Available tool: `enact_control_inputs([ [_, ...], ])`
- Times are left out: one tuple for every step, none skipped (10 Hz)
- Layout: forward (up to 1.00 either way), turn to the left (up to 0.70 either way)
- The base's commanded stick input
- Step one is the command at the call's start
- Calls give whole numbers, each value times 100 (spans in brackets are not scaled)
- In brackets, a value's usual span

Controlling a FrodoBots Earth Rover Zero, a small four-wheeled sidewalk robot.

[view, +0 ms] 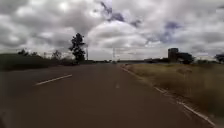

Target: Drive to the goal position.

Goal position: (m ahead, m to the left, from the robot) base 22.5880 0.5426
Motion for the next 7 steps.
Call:
enact_control_inputs([
  [85, 0],
  [85, 0],
  [85, 0],
  [85, 0],
  [85, 0],
  [85, 0],
  [85, 0],
])
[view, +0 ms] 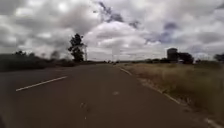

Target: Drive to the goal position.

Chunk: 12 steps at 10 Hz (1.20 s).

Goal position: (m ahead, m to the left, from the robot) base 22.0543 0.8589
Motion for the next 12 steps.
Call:
enact_control_inputs([
  [85, 0],
  [85, 0],
  [85, 0],
  [85, -1],
  [85, -7],
  [85, -32],
  [85, -34],
  [85, -34],
  [85, -34],
  [85, -33],
  [85, -20],
  [85, -4],
])
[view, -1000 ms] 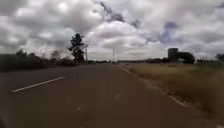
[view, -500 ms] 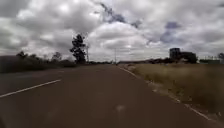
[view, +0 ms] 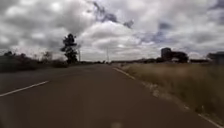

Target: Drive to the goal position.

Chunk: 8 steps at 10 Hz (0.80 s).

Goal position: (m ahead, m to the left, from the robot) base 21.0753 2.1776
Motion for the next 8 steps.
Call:
enact_control_inputs([
  [85, -1],
  [85, 0],
  [85, 0],
  [85, 0],
  [85, 0],
  [85, 0],
  [85, 0],
  [85, 0],
])
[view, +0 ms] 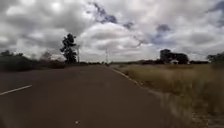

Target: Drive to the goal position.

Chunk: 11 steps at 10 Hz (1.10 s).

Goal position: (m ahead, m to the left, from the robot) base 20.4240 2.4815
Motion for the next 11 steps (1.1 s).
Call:
enact_control_inputs([
  [85, 0],
  [85, 0],
  [85, 0],
  [85, 0],
  [85, -23],
  [85, -34],
  [85, -34],
  [85, -32],
  [85, -17],
  [85, -4],
  [85, -1],
])
